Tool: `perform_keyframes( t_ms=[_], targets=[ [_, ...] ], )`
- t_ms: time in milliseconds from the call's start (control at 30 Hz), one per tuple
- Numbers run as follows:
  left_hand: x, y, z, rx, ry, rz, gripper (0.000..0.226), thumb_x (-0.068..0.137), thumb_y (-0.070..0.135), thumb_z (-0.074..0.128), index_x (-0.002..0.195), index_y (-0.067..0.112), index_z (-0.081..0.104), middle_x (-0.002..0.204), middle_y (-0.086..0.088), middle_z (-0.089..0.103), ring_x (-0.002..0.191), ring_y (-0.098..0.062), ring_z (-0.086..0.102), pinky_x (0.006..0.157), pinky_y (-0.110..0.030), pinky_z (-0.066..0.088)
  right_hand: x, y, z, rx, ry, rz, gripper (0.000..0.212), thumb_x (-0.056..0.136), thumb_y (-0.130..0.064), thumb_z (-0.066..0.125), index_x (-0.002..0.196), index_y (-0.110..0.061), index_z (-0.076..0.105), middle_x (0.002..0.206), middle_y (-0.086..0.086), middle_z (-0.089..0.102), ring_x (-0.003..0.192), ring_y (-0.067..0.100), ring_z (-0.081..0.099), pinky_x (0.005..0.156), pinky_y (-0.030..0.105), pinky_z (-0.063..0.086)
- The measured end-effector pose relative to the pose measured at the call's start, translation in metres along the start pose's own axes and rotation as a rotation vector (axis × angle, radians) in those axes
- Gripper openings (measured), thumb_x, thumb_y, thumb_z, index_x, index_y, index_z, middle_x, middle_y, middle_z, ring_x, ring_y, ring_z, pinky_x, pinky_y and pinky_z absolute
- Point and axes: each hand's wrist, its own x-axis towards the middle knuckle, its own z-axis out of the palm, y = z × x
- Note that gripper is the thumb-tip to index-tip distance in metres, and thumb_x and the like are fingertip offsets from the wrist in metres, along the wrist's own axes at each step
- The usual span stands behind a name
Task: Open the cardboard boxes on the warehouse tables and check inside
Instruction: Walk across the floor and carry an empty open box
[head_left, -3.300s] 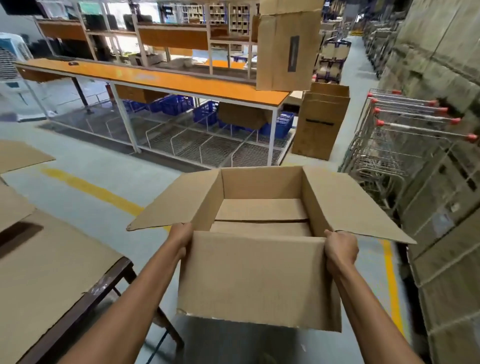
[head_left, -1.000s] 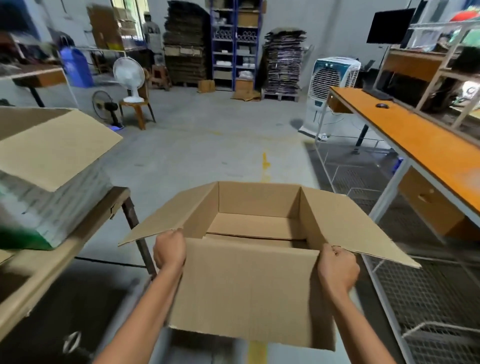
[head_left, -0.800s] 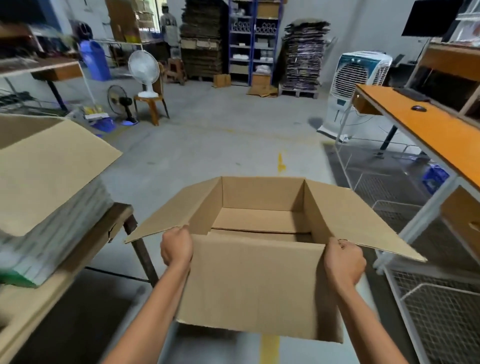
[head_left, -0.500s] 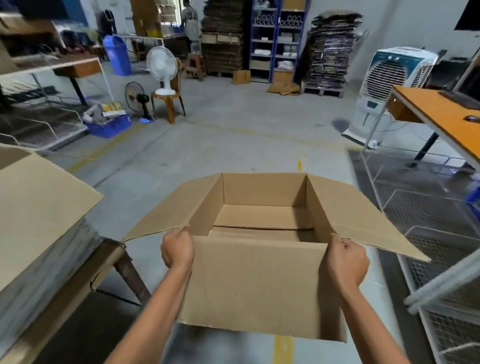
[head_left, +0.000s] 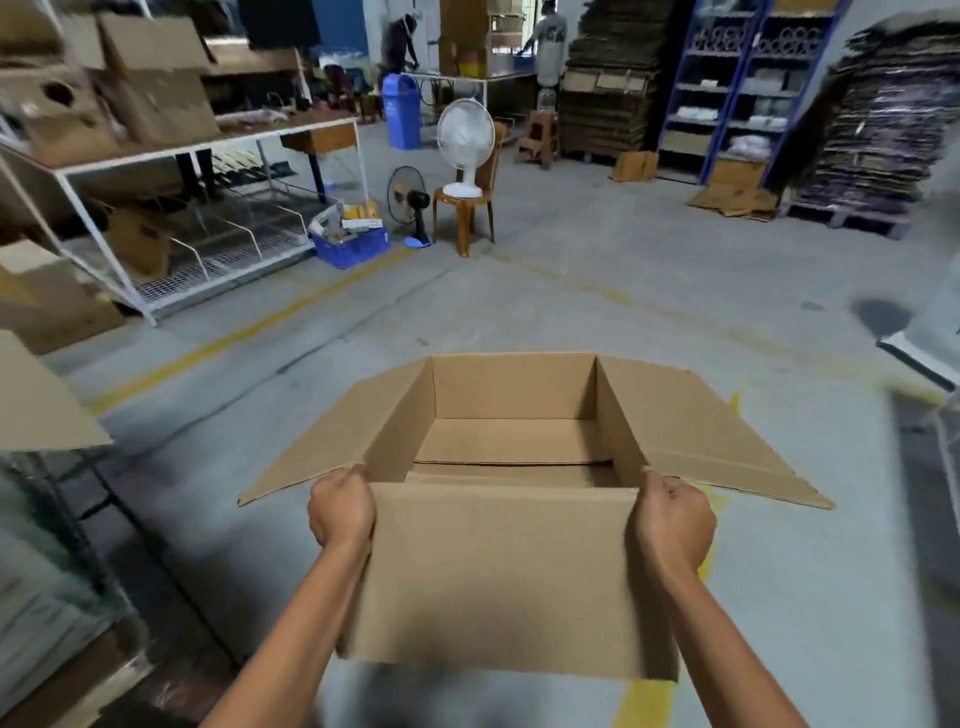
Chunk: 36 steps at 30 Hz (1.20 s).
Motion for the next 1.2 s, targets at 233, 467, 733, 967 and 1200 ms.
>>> perform_keyframes(
  t_ms=[233, 467, 733, 967, 1200],
  targets=[
    [0.050, 0.041, 0.031, -0.050, 0.220, -0.059, 0.036, 0.092, 0.029, 0.061, 0.071, -0.001, 0.061, 0.073, -0.015, 0.061, 0.076, -0.036, 0.054, 0.069, -0.037, 0.038, 0.079, -0.064, 0.091, -0.012, -0.198, -0.103, 0.043, 0.088, -0.039, 0.051, 0.058, -0.008, 0.048, 0.068, 0.015, 0.054, 0.076, 0.041, 0.052, 0.071, 0.042, 0.046],
    [0.123, 0.075, 0.040, -0.150, 0.415, -0.045, 0.029, 0.095, 0.021, 0.062, 0.071, 0.005, 0.060, 0.077, -0.011, 0.058, 0.076, -0.025, 0.050, 0.068, -0.032, 0.033, 0.124, -0.132, 0.203, 0.017, -0.359, -0.200, 0.047, 0.094, -0.028, 0.055, 0.054, -0.009, 0.040, 0.059, 0.009, 0.042, 0.071, 0.037, 0.045, 0.064, 0.039, 0.038],
    [0.251, 0.139, 0.045, -0.156, 0.598, 0.060, 0.037, 0.096, 0.028, 0.059, 0.071, 0.001, 0.061, 0.076, -0.015, 0.061, 0.078, -0.036, 0.056, 0.067, -0.037, 0.037, 0.160, -0.242, 0.350, 0.107, -0.449, -0.379, 0.059, 0.099, -0.039, 0.053, 0.055, -0.002, 0.037, 0.058, 0.015, 0.040, 0.066, 0.037, 0.041, 0.060, 0.041, 0.030],
    [0.351, 0.206, 0.045, -0.218, 0.708, 0.163, 0.047, 0.099, 0.026, 0.056, 0.064, -0.004, 0.045, 0.060, -0.011, 0.048, 0.064, -0.029, 0.044, 0.063, -0.040, 0.033, 0.190, -0.345, 0.479, 0.193, -0.561, -0.256, 0.062, 0.093, -0.040, 0.062, 0.063, 0.012, 0.049, 0.067, 0.026, 0.053, 0.069, 0.037, 0.050, 0.065, 0.041, 0.037],
    [0.440, 0.260, 0.038, -0.220, 0.835, 0.223, 0.051, 0.099, 0.026, 0.058, 0.055, 0.008, 0.037, 0.054, -0.004, 0.039, 0.057, -0.021, 0.035, 0.061, -0.039, 0.029, 0.194, -0.432, 0.592, 0.314, -0.680, -0.350, 0.057, 0.095, -0.032, 0.061, 0.057, 0.004, 0.038, 0.060, 0.014, 0.035, 0.060, 0.028, 0.034, 0.057, 0.041, 0.028]
  ],
)
